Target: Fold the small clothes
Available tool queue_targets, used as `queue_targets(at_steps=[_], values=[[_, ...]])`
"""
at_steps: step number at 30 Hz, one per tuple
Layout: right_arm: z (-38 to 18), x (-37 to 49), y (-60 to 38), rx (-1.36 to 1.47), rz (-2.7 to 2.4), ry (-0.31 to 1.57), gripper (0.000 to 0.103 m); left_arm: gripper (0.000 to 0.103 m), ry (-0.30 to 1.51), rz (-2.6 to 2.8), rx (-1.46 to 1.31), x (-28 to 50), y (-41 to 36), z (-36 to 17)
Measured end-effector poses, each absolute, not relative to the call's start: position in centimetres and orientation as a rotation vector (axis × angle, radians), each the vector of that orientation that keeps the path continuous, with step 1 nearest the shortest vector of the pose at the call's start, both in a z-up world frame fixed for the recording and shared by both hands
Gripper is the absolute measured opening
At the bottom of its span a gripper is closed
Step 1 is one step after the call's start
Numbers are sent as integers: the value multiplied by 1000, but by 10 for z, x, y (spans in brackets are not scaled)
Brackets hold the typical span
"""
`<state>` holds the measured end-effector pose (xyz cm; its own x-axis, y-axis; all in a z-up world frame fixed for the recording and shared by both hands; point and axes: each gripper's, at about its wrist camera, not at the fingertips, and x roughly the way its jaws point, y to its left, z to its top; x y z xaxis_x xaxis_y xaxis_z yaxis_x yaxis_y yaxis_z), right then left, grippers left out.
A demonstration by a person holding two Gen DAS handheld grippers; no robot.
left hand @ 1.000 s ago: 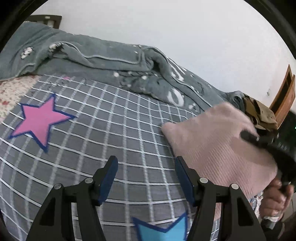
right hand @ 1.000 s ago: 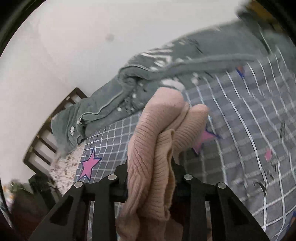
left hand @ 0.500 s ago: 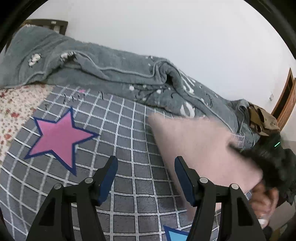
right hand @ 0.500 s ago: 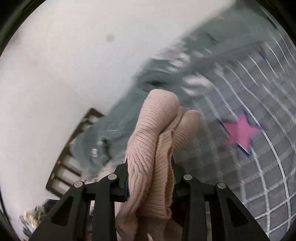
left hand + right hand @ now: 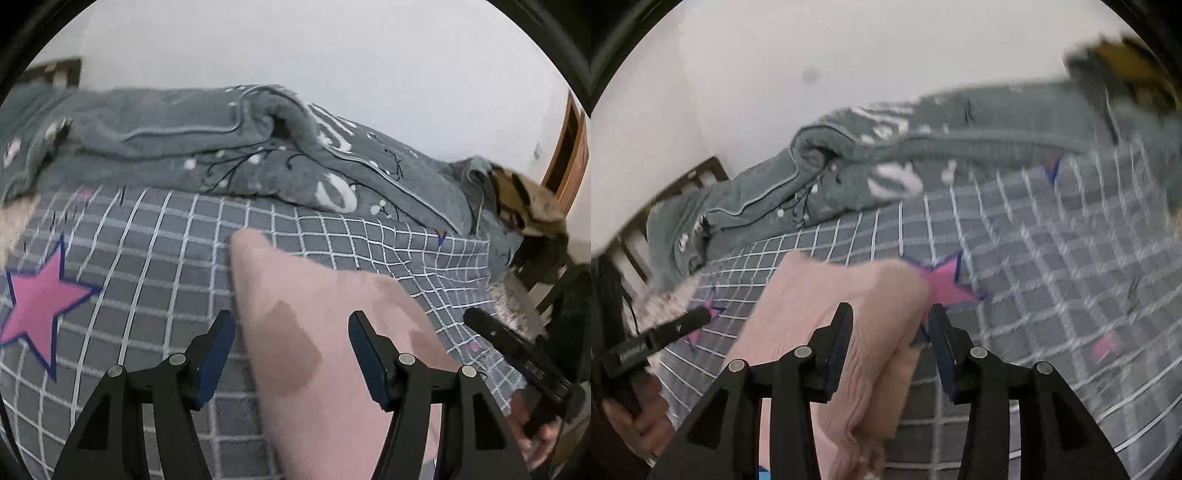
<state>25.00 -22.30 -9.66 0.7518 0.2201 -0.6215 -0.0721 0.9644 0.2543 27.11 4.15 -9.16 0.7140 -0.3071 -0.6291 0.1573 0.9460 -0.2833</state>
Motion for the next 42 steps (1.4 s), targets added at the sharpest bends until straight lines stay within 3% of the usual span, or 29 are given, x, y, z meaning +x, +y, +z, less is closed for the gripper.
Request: queue_targets(at_steps=[10,20,22,24,27,31,35,37,39,42], values=[[-113,274,-227,258,230,762,45,62,741,-221,-156,286,-1,-93],[-138,277,-210,204,267,811,45,62,753,-182,-129,286,6,-109],[-140,280,-205,190,266,815,36,62,740,-151,-101,282,8,-111],[-137,279,-201,168,274,793,15,62,742,-140,-105,282,13,-114],[-118,269,-196,112,297,701,10,62,746,-152,-144,283,22,-114],[-108,257,-227,343,426,589,9,62,735,-211,-200,280,33,-111],[-152,283,-233,273,249,810,11,62,745,-236,-267,282,42,-112],[-153,279,-233,244,231,814,16,62,748,-229,-274,283,44,-114],[-142,268,-233,218,219,773,30,62,750,-217,-267,283,45,-115],[-125,252,-234,223,225,719,31,62,754,-213,-261,283,45,-116]])
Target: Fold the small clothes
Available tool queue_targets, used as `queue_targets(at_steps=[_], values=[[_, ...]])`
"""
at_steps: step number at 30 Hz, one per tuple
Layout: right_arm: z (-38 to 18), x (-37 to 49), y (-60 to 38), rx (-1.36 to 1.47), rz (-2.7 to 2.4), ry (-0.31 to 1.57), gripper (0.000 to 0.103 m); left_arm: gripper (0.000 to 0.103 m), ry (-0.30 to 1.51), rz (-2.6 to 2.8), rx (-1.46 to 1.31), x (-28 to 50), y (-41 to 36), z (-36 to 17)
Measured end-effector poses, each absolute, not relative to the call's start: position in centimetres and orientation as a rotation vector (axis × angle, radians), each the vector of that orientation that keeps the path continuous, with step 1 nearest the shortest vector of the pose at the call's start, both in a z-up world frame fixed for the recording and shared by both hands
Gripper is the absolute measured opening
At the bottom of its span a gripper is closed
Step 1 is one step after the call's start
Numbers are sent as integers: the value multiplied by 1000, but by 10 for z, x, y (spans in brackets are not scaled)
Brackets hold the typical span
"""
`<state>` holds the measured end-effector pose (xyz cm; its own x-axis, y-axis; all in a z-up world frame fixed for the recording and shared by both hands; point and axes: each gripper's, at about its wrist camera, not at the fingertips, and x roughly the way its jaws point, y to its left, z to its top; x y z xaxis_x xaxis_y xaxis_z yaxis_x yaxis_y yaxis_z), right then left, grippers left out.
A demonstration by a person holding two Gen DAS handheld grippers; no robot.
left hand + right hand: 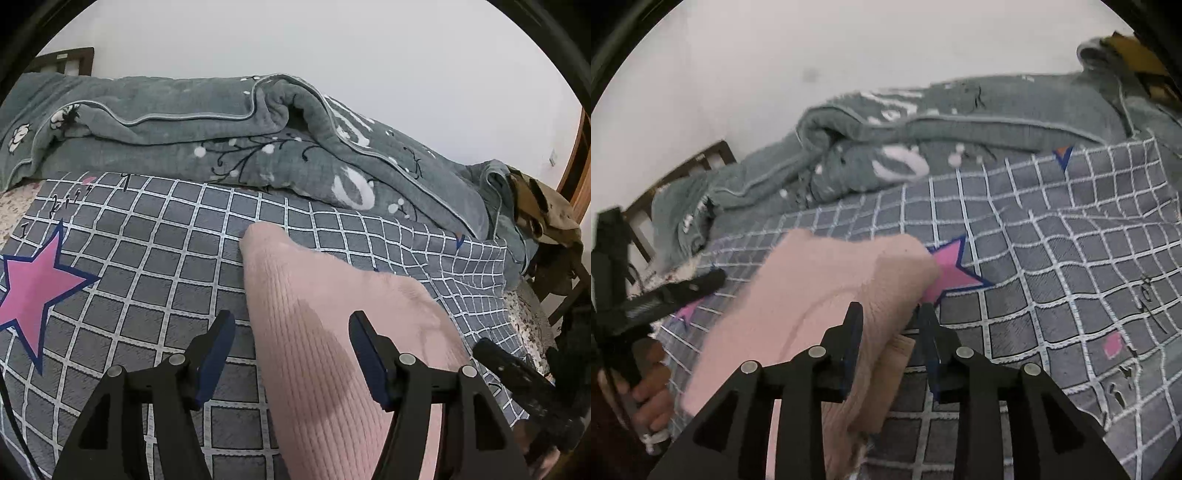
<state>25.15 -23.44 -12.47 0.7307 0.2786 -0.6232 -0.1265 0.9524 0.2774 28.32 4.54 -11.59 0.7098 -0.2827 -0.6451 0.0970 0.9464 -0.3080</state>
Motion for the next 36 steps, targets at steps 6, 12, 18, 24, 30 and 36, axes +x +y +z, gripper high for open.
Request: queue_targets(at_steps=[6,12,18,24,30,36], values=[[-132,246,-226,265,235,727,30,62,761,-241,-281,283,49,-117],[-136,241,-229,349,316,648,10,62,759,-241,-279,281,50,-117],[-168,254,-228,286,183,785,14,62,769,-264,-288,281,50,-117],[-132,216,-225,250,153,697,35,62,778,-292,-273,276,44,-119],[-126,173,-204,142,203,626,39,62,786,-317,-237,257,39,-125],[-156,162,-186,37,101,697,39,62,770,-317,-191,219,43,-139]])
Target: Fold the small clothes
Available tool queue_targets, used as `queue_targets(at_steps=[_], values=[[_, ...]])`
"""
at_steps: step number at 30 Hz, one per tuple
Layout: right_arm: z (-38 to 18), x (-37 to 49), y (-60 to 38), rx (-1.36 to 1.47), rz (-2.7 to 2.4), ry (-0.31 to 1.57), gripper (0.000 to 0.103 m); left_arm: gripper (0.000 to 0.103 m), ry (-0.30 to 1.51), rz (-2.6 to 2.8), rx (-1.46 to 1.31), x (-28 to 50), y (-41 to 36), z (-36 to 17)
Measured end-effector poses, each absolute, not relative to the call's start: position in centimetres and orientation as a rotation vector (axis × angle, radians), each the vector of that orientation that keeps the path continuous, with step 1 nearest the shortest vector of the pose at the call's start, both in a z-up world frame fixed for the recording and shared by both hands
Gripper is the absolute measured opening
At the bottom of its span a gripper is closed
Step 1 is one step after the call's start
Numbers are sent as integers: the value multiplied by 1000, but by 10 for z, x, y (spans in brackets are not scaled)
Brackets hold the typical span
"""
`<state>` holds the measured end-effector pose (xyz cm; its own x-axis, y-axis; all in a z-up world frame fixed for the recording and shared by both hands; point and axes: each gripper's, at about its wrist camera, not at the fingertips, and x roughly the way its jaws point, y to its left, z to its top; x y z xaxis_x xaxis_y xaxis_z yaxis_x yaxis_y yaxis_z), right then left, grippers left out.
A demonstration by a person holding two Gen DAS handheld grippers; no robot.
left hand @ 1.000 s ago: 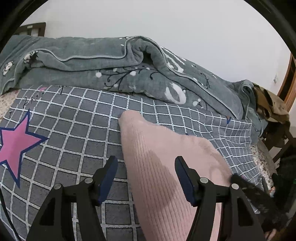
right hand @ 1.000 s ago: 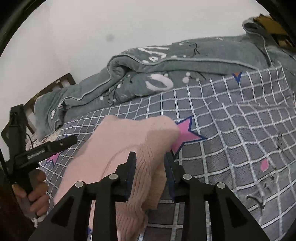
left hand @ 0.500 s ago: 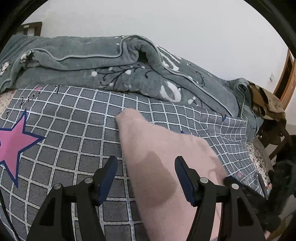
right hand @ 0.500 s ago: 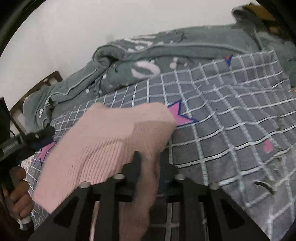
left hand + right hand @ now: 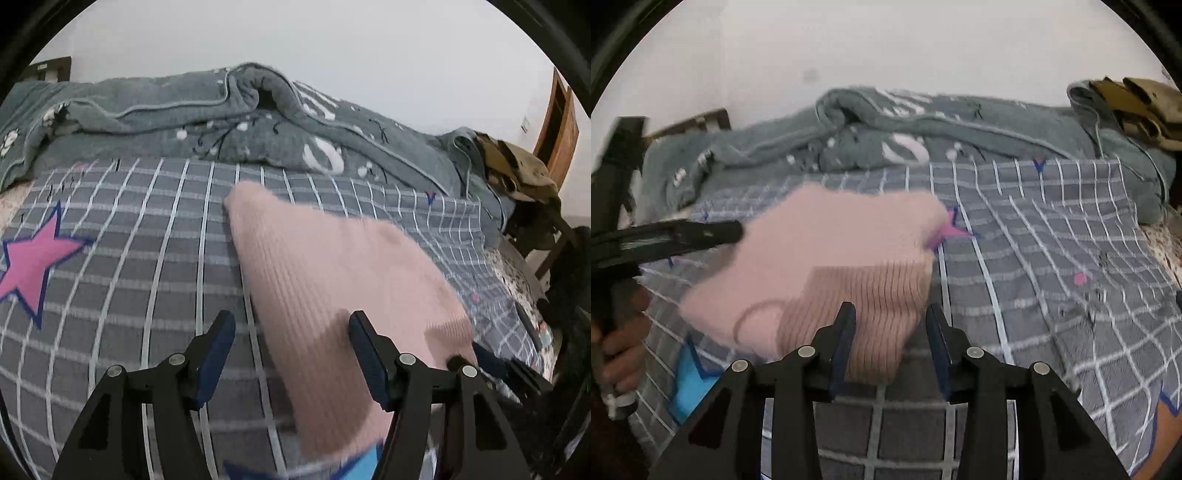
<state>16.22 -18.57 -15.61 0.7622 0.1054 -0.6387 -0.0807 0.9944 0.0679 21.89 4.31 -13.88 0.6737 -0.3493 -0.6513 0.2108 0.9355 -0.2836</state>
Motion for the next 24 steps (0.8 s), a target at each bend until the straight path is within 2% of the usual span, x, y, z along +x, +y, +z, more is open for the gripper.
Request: queue_targets(at_steps=[8,24], values=[[-159,150,-195,105,103,746,41,65,824,-259,-130,191,42,-164],[-117,152,-196,115,101,743,44,63,793,-218,-103,201,37,-119]])
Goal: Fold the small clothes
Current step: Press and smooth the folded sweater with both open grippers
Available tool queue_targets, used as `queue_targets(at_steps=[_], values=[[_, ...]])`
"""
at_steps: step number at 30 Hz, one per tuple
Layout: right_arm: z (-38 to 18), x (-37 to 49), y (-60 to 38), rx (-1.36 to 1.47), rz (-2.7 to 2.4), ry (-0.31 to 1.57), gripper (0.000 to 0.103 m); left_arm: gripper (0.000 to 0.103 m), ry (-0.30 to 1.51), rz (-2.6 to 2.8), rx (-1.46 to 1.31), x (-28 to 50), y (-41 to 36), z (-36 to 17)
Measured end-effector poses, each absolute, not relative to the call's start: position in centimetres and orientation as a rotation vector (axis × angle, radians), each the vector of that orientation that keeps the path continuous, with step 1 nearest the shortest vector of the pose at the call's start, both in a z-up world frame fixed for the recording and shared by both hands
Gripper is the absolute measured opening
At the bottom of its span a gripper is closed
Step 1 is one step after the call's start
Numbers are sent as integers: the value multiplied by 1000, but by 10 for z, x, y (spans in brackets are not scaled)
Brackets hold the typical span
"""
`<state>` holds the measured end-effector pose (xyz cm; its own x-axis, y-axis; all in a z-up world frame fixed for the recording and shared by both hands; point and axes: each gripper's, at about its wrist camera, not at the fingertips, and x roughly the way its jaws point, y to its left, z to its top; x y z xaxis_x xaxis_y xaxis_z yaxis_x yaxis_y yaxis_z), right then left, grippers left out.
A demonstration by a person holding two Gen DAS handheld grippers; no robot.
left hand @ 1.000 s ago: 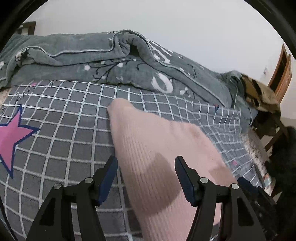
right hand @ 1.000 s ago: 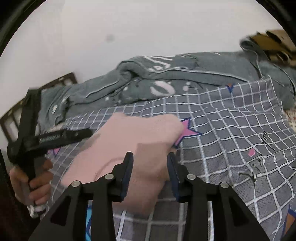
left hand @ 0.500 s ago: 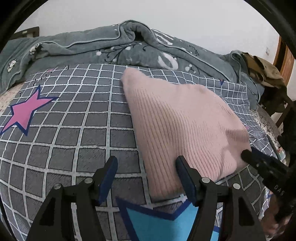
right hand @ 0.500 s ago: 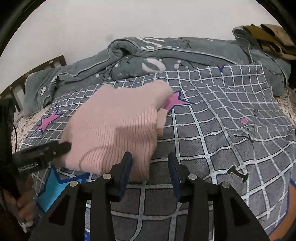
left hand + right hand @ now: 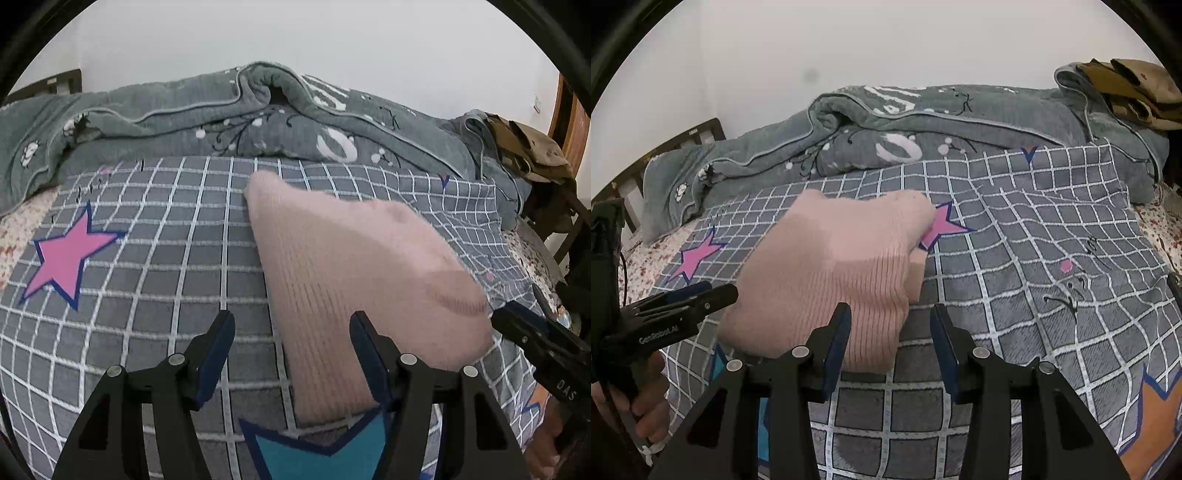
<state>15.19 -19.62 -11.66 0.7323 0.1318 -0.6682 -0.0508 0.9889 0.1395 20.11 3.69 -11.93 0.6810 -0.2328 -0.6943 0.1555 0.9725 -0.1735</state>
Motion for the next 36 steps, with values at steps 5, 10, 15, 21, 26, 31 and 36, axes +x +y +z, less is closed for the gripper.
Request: queue_targets(at_steps=[5,10,15,21,26,31,36], values=[[-109,162,-200,121,123,741,44,63,777,-199,-97,219,33,-107],[-102,176,-200,95,105,724,44,63,767,-172,-68,242,31,-102],[-98,203,-199,44,85,695,48,63,772,-107,-16,273,32,-107],[-109,250,-199,19,77,714,48,63,800,-140,-74,313,40,-116],[-132,291,-201,-7,76,759,48,63,833,-126,-38,346,35,-136],[-157,312,-205,6,95,811,43,65,853,-126,-44,365,35,-155],[-170,326,-213,31,31,848,43,64,843,-135,-58,365,36,-152]])
